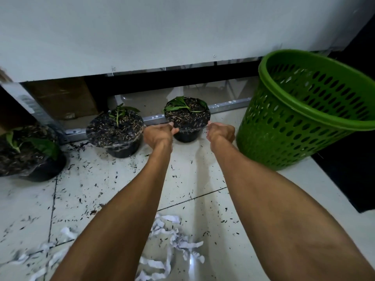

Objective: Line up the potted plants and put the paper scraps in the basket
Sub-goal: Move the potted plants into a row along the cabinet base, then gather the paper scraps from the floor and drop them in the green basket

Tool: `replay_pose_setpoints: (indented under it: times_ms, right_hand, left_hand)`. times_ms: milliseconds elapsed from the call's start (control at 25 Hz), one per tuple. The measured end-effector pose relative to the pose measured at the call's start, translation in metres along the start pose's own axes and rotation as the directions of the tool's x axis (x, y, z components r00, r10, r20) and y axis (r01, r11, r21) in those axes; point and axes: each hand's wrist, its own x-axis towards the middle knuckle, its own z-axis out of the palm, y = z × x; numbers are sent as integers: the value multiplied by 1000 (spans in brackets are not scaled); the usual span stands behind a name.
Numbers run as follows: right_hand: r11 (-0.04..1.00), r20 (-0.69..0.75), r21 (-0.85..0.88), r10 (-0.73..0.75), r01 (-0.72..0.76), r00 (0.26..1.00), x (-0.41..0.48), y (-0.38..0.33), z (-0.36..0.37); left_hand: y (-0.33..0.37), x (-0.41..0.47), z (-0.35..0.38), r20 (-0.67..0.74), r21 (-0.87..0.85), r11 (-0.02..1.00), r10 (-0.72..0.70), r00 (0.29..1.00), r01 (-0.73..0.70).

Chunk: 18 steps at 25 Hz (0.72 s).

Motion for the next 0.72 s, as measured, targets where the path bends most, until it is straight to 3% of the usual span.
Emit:
replay_pose_setpoints:
  times_ms: [160,240,320,400,480,560,600,720]
  right_hand:
    - [960,-147,-274,-94,51,985,-34,-16,0]
    - [859,-70,-499,-174,116,982,-52,-20,-6]
    - [669,83,-720,-182,185,980,-67,-17,-15]
    - [509,217,-832,-71,222,974,-86,-15,-24]
    - [402,327,-879,110,259,939,-112,-12,-27]
    - [308,389,-899,228,313,892,-139,-4,-23]
    - [275,422,-895,263,352,868,-150,4,-20]
    - [253,494,-869,391,425,777,-183,36,-11]
  left_hand:
    - [-1,-12,-22,215,-127,988,-54,975,83]
    - [6,-20,-41,293,-155,980,-73,953,123]
    - [5,-28,-61,352,-20,989,-129,927,145]
    - [3,-37,-88,379,275,961,-126,917,18]
    - [-4,-46,-120,471,595,770,-103,876,-229]
    - [-15,-53,-154,545,760,427,-9,838,-490]
    - [-19,-58,-171,575,774,314,14,818,-550]
    - [-29,-65,-211,595,795,143,4,804,-590]
